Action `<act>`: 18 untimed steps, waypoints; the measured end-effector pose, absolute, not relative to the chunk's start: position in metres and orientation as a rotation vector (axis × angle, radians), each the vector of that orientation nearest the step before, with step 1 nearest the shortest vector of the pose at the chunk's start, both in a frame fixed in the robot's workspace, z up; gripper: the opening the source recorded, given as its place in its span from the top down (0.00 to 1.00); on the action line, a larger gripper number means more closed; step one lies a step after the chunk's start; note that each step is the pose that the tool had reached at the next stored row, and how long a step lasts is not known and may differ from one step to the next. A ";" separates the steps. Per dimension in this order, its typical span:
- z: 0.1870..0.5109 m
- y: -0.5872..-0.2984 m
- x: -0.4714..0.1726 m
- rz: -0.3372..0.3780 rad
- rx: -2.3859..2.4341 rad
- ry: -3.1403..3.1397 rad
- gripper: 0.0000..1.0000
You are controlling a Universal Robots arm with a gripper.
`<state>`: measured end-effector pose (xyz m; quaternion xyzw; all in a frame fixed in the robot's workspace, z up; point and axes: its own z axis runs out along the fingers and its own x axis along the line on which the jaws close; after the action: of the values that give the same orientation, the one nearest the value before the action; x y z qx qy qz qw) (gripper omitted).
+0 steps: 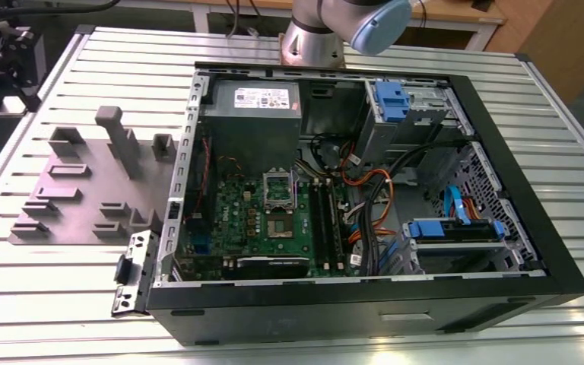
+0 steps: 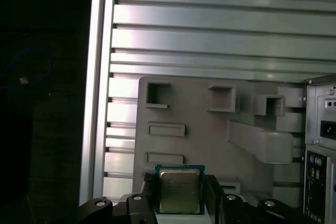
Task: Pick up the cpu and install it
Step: 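Pick up the cpu and move it towards the insertion slot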
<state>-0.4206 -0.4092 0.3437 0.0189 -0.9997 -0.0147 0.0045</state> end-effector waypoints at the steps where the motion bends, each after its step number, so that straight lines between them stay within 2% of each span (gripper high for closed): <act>1: 0.345 -0.409 -0.421 -0.046 0.059 -3.132 0.53; 18: 0.349 -0.409 -0.403 -0.046 0.059 -3.132 0.53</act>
<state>-0.4027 -0.4092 0.3487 0.0188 -0.9997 -0.0148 0.0044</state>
